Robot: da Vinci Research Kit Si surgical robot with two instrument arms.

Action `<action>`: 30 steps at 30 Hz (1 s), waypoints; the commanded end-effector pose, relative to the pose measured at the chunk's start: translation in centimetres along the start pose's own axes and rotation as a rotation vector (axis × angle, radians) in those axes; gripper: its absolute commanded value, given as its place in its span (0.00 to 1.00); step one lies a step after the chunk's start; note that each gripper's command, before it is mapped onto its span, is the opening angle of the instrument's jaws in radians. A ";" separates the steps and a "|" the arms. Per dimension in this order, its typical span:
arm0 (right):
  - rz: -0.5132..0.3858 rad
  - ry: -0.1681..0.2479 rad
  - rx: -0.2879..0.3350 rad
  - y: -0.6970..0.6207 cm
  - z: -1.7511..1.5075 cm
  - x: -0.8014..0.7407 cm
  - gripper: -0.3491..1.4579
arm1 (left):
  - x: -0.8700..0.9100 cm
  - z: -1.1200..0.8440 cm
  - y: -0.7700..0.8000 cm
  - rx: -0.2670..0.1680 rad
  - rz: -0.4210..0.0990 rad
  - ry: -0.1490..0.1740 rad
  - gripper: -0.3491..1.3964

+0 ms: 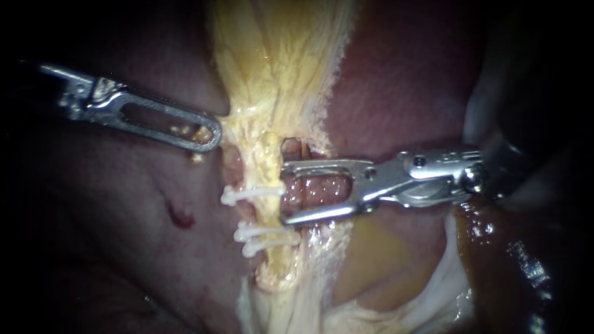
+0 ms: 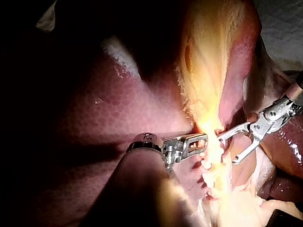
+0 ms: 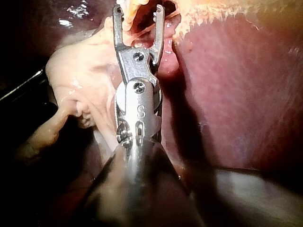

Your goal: Going back third clip left tube

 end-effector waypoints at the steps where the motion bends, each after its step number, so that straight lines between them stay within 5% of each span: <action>1: -0.007 -0.004 0.000 -0.01 -0.07 0.03 0.47 | 0.00 0.00 0.00 0.000 0.000 0.000 0.00; 10: -0.043 -0.025 -0.012 -0.13 -0.65 0.23 0.47 | 0.00 0.00 0.00 0.000 0.000 0.000 0.00; 17: -0.056 -0.029 -0.013 -0.16 -0.78 0.28 0.47 | 0.01 0.06 -0.01 -0.003 0.000 -0.003 0.00; 30: -0.061 -0.028 -0.013 -0.19 -0.81 0.29 0.47 | 0.13 0.57 0.11 0.005 0.010 0.003 0.00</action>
